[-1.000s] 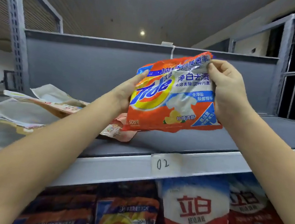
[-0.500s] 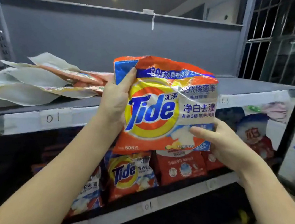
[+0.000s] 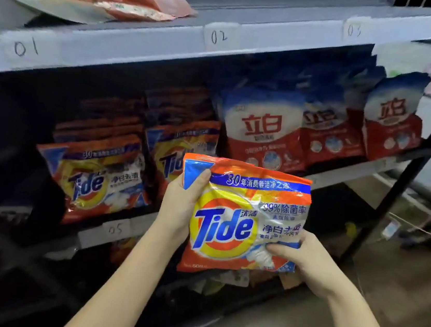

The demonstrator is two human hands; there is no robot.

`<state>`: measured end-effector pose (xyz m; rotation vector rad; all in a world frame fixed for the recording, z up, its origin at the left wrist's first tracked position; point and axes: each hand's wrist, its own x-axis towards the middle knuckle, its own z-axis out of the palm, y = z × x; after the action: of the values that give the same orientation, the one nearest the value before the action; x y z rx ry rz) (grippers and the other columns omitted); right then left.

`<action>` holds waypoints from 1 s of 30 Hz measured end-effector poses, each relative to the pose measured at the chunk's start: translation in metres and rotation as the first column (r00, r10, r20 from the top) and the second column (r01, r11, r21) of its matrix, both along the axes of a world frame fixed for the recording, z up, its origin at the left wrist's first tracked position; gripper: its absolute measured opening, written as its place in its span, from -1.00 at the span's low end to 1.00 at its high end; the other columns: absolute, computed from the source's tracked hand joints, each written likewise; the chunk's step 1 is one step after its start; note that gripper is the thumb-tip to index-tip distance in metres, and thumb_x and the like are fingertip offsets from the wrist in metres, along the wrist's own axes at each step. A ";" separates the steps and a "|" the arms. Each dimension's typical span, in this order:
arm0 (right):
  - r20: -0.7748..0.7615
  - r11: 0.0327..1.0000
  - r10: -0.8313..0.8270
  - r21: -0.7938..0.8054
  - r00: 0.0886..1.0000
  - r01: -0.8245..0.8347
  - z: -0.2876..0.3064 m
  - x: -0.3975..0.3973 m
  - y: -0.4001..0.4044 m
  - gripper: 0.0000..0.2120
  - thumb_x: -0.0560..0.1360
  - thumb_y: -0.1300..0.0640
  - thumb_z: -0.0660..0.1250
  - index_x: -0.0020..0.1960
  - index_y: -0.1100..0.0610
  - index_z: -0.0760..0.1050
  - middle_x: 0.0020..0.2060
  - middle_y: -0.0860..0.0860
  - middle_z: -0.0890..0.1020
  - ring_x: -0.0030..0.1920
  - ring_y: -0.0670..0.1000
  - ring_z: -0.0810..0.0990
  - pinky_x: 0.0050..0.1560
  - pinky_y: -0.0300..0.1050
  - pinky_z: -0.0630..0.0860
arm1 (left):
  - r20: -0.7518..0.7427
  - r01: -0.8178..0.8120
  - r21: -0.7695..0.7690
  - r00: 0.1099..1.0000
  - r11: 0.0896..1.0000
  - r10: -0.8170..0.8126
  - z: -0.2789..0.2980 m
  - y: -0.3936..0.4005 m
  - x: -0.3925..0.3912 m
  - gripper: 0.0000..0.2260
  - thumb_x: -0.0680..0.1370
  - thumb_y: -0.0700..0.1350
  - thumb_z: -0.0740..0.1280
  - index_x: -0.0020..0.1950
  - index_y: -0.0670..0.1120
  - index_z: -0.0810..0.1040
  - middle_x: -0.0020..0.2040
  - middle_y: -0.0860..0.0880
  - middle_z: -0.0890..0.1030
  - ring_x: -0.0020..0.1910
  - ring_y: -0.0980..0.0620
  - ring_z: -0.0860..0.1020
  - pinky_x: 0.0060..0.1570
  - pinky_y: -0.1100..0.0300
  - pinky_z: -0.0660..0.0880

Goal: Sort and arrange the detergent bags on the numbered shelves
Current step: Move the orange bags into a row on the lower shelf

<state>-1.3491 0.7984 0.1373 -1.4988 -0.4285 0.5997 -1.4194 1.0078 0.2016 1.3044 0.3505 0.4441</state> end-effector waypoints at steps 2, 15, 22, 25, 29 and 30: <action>-0.042 0.999 0.021 -0.049 0.999 -0.023 -0.036 -0.007 -0.002 -0.67 0.33 0.29 0.50 0.08 0.19 0.56 -0.08 0.05 0.71 -0.05 0.04 0.69 -0.07 -0.18 0.61 | -0.088 -0.009 0.000 0.996 1.000 0.009 -0.038 0.001 -0.006 -0.76 0.49 -0.01 0.34 0.06 -0.14 0.56 -0.07 -0.16 0.69 -0.13 -0.14 0.67 -0.06 -0.05 0.61; -0.242 0.929 0.220 -0.242 0.945 -0.279 -0.238 -0.019 0.121 -0.73 0.39 0.36 0.43 0.04 0.14 0.58 -0.12 -0.02 0.72 -0.09 -0.01 0.69 -0.09 -0.13 0.60 | -0.454 -0.318 -0.044 0.851 0.947 0.265 -0.252 0.100 -0.062 -0.74 0.45 0.02 0.33 0.02 -0.12 0.56 -0.09 -0.18 0.69 -0.14 -0.17 0.67 0.01 -0.09 0.57; -0.164 0.920 0.311 -0.196 0.936 -0.340 -0.312 -0.003 0.252 -0.78 0.40 0.22 0.46 -0.04 -0.05 0.57 -0.16 -0.17 0.65 -0.11 -0.19 0.61 -0.15 -0.39 0.48 | -0.327 -0.578 -0.018 0.775 0.816 0.541 -0.337 0.215 -0.056 -0.88 0.56 -0.10 0.30 0.05 -0.09 0.56 -0.03 -0.11 0.65 -0.17 -0.05 0.63 -0.04 0.01 0.52; -0.116 0.923 0.362 -0.093 0.925 -0.373 -0.339 0.007 0.302 -0.69 0.44 0.24 0.42 0.14 -0.02 0.53 0.03 -0.09 0.65 0.05 -0.08 0.62 0.00 -0.30 0.53 | -0.178 -0.583 0.077 0.790 0.809 0.587 -0.362 0.256 -0.049 -0.87 0.50 -0.02 0.33 -0.03 -0.04 0.58 -0.16 -0.03 0.68 -0.20 -0.01 0.64 -0.14 0.07 0.58; 0.087 0.930 0.367 -0.061 0.926 -0.363 -0.372 0.024 0.358 -0.71 0.44 0.24 0.41 0.10 -0.03 0.52 0.06 -0.03 0.65 0.05 -0.08 0.62 0.11 -0.14 0.54 | -0.019 -0.676 0.112 0.731 0.728 0.682 -0.396 0.306 -0.029 -0.90 0.55 -0.03 0.31 0.00 -0.01 0.57 -0.08 -0.06 0.65 -0.06 -0.08 0.61 -0.01 0.00 0.55; 0.120 0.933 0.361 -0.039 0.925 -0.359 -0.379 0.028 0.370 -0.70 0.45 0.23 0.41 0.11 -0.04 0.51 0.07 -0.04 0.64 0.08 -0.06 0.61 0.15 -0.10 0.53 | 0.016 -0.705 0.111 0.706 0.700 0.708 -0.404 0.317 -0.024 -0.89 0.57 -0.04 0.31 0.03 -0.02 0.58 -0.02 -0.10 0.63 0.00 -0.14 0.59 0.06 -0.06 0.53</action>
<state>-1.3210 1.1682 -0.2418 -1.4884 -0.8103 0.8007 -1.4434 1.3248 -0.2025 1.2461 0.8799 1.1161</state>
